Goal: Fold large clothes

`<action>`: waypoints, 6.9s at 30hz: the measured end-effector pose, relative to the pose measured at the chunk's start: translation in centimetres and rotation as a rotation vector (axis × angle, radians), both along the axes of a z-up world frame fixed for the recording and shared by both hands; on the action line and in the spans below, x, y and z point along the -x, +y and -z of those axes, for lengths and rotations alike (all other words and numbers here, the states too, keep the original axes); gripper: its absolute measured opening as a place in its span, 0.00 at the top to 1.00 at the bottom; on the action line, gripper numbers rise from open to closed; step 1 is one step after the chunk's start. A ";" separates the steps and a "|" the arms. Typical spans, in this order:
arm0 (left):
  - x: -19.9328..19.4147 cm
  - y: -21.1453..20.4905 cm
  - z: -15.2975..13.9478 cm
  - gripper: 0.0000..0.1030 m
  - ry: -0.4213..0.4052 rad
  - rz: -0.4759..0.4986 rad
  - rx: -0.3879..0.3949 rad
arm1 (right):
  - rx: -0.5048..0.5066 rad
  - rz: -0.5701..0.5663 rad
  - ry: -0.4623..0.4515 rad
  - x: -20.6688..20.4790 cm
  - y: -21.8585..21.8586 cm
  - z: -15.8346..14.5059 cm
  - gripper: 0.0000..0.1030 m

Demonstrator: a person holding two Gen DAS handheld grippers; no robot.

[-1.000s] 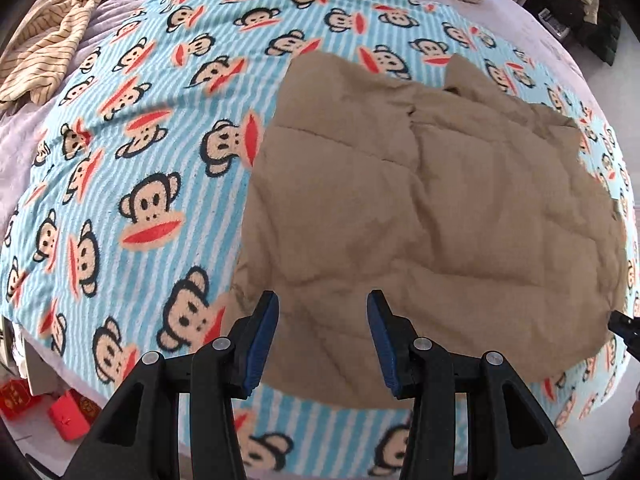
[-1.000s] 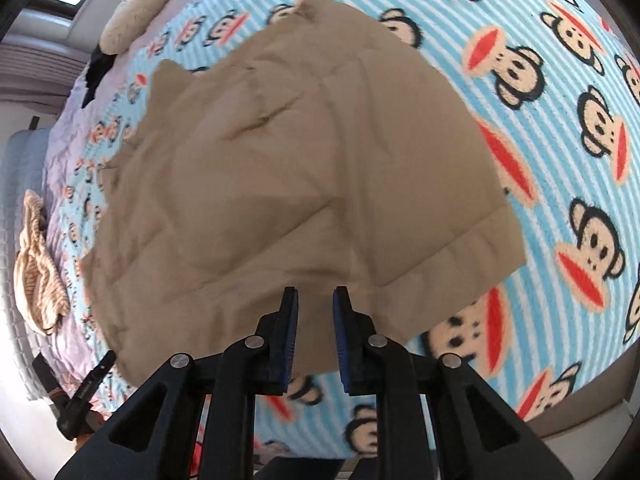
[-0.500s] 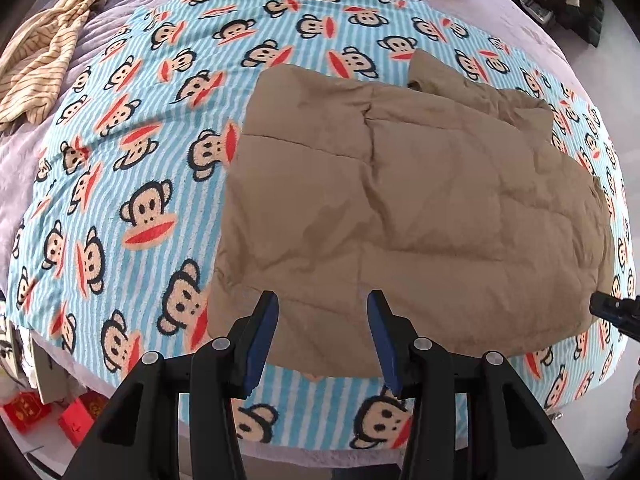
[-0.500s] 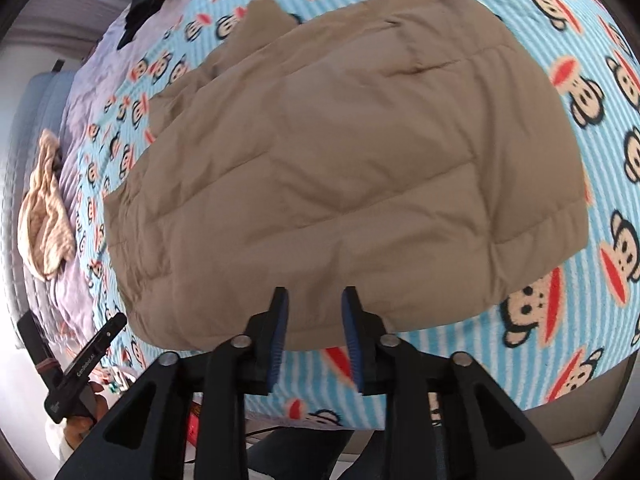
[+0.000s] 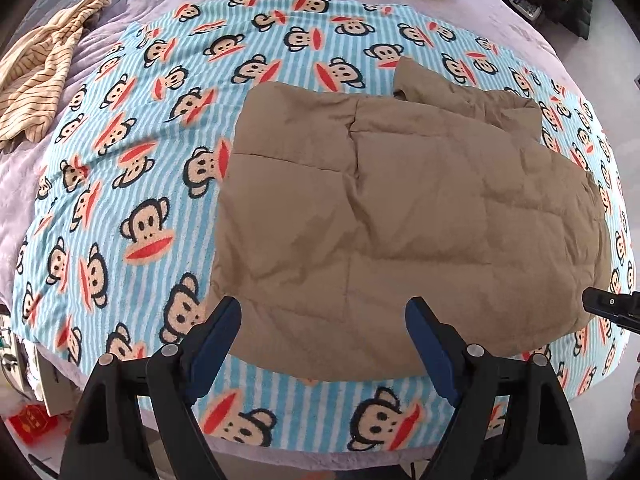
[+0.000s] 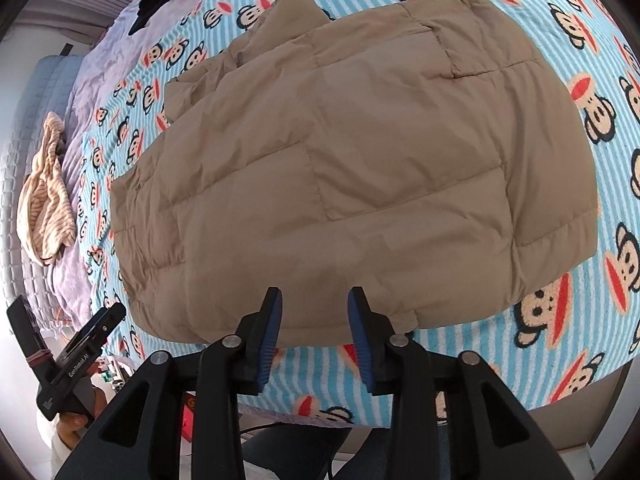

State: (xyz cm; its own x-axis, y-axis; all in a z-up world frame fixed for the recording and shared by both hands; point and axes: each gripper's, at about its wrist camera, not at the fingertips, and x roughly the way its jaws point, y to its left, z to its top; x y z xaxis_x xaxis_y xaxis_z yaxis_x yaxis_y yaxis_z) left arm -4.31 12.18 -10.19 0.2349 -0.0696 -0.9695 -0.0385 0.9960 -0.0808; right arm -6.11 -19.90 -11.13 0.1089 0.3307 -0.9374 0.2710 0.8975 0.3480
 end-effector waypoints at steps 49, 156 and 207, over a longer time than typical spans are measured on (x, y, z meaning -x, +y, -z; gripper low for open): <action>-9.7 10.2 10.3 0.00 0.115 0.103 0.564 | 0.100 -0.148 0.017 1.3 8.5 0.8 0.11; -18.1 -33.1 3.3 0.22 -0.037 0.282 0.223 | -0.386 0.119 -0.273 -0.6 -21.0 -1.0 0.32; -12.4 -24.7 10.0 0.01 0.211 0.102 0.626 | -0.155 -0.023 -0.171 -5.9 -20.6 2.7 0.25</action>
State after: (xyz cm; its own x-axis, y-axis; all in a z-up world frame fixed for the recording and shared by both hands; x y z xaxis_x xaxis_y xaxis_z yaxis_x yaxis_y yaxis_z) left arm 8.12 -12.52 -20.19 0.0070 -0.6456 -0.7636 -0.0248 0.7633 -0.6455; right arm -0.18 -40.49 -13.79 0.2528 0.4736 -0.8437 0.1764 0.8348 0.5215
